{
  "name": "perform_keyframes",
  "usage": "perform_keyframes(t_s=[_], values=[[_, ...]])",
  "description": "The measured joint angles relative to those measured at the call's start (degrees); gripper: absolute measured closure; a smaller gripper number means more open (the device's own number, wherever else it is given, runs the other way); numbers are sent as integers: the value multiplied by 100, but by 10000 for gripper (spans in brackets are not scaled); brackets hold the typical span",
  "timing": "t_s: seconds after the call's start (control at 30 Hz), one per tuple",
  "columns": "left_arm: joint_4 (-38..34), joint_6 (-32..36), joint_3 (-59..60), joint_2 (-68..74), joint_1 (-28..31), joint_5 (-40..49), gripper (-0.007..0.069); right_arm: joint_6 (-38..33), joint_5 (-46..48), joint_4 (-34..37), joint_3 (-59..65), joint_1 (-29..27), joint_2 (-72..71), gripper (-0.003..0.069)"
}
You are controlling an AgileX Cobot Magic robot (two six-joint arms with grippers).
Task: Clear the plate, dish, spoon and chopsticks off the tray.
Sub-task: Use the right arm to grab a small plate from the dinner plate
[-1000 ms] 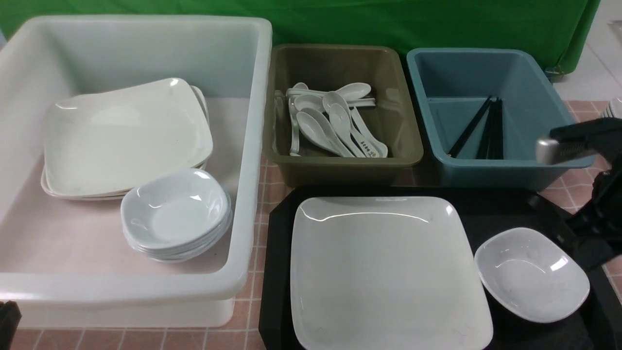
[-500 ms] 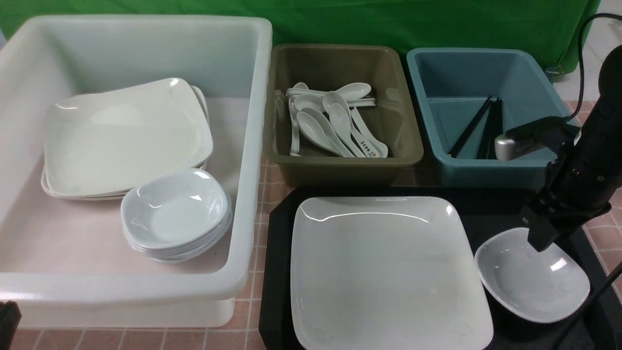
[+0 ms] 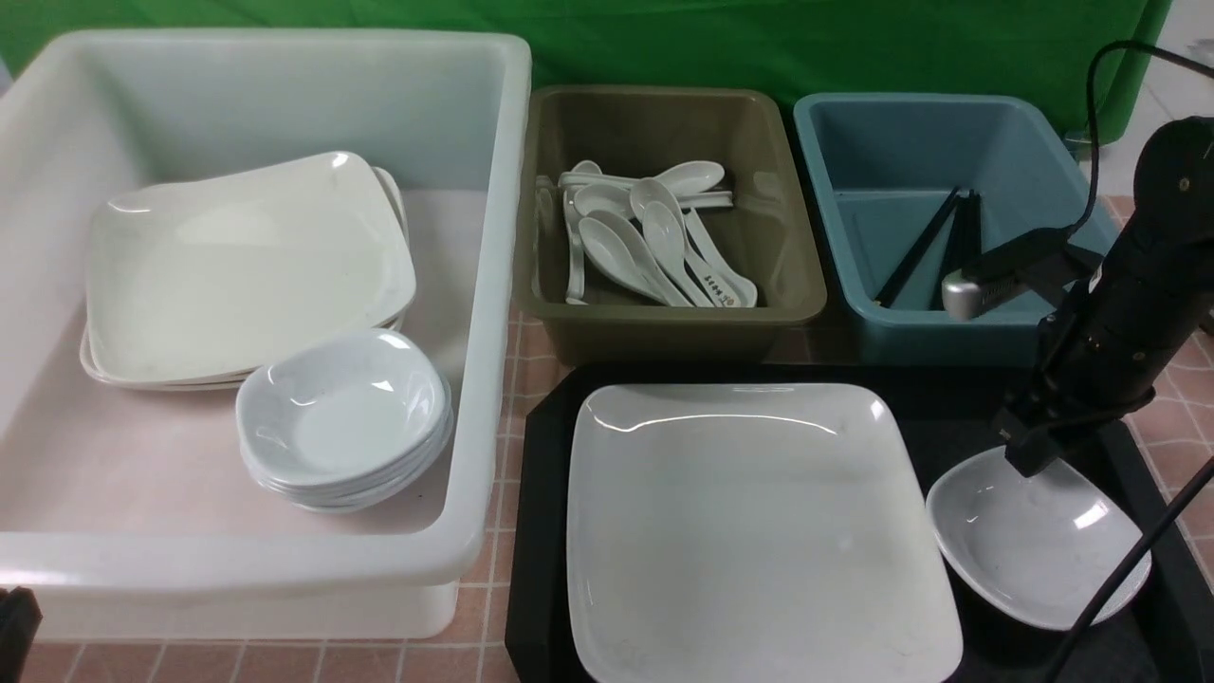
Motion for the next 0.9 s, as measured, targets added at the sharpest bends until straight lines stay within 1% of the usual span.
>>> perform_keyframes(t_s=[0.4, 0.43, 0.5, 0.6, 0.63, 0.9], values=[[0, 0, 0, 0, 0, 0, 603, -33, -23, -38, 0, 0, 195, 269], [0, 0, 0, 0, 0, 0, 603, -33, -23, -38, 0, 0, 195, 280], [0, 0, 0, 0, 0, 0, 603, -38, -9, -48, 0, 0, 195, 326], [0, 0, 0, 0, 0, 0, 603, -58, 75, -137, 0, -7, 195, 439], [0, 0, 0, 0, 0, 0, 603, -67, 107, -154, -8, -18, 195, 454], [0, 0, 0, 0, 0, 0, 603, -159, 434, -213, -102, -17, 190, 475]])
